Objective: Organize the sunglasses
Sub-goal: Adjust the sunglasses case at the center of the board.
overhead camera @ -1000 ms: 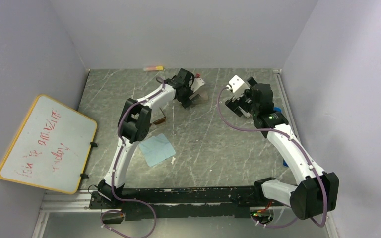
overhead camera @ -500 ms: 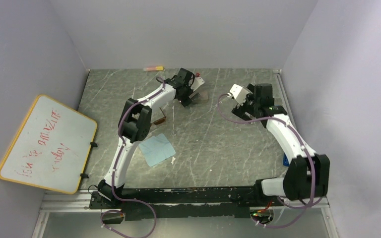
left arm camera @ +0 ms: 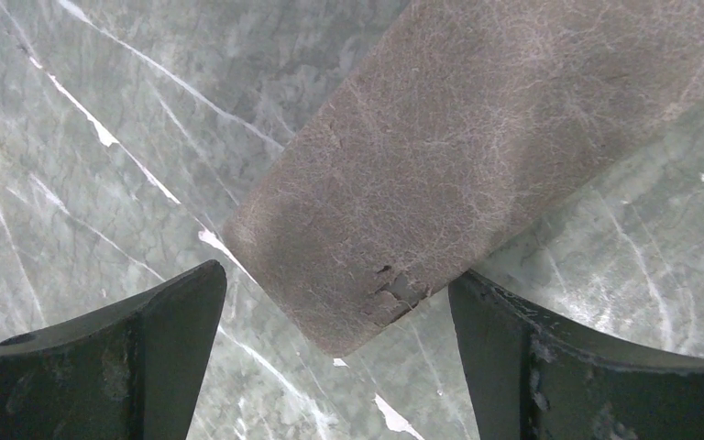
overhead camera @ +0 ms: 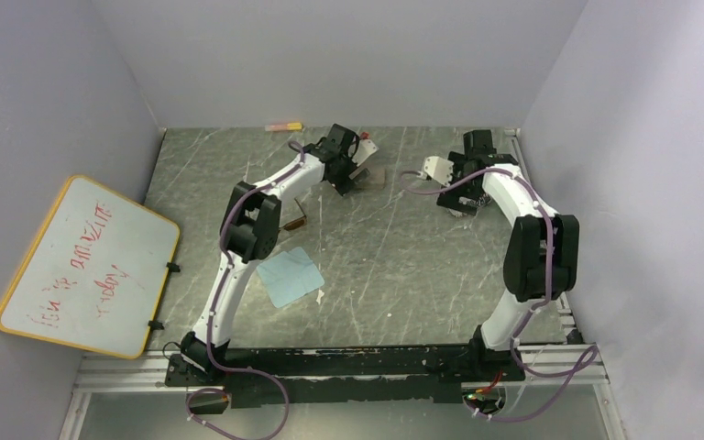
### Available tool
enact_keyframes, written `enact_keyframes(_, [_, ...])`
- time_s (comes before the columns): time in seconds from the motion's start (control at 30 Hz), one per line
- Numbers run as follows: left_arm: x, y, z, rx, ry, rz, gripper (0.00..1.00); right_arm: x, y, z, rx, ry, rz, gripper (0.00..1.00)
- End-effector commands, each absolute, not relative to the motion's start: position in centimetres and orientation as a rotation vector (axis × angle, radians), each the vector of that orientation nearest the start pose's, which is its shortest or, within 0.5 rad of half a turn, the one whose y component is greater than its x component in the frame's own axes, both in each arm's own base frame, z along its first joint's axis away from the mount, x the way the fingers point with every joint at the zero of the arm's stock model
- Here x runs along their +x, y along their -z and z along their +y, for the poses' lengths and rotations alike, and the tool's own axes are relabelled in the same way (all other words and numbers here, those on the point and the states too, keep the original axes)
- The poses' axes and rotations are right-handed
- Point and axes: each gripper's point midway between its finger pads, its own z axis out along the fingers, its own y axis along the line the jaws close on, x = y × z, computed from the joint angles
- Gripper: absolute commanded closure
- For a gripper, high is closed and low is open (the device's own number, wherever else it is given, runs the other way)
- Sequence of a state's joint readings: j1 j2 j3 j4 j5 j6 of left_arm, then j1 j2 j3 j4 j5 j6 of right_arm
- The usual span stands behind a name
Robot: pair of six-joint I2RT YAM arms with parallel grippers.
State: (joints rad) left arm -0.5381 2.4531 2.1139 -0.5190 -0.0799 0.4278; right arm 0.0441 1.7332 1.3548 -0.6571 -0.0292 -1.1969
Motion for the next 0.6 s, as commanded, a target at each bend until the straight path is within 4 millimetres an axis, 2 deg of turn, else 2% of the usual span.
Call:
enact_keyframes(0.0, [52.6, -6.9, -29.2, 1.084, 0.052, 2.162, 0.04, 41.6, -10.3, -2.7, -1.908, 0.373, 2.066, 0.0])
enact_keyframes(0.17, [50.0, -10.0, -28.8, 1.074, 0.128, 2.144, 0.03, 42.1, -8.5, -3.2, -2.101, 0.259, 2.064, 0.0])
enact_keyframes(0.27, [48.2, -10.6, -28.1, 1.08, 0.149, 2.148, 0.03, 43.0, -8.0, -3.3, -2.142, 0.195, 2.099, 0.0])
enact_keyframes(0.47, [45.7, -11.6, -26.4, 1.063, 0.159, 2.137, 0.03, 44.5, -5.9, -5.4, -2.21, 0.254, 2.162, 0.0])
enact_keyframes(0.57, [44.6, -11.5, -26.0, 1.062, 0.183, 2.144, 0.04, 44.9, -5.1, -5.1, -2.235, 0.199, 2.156, 0.0])
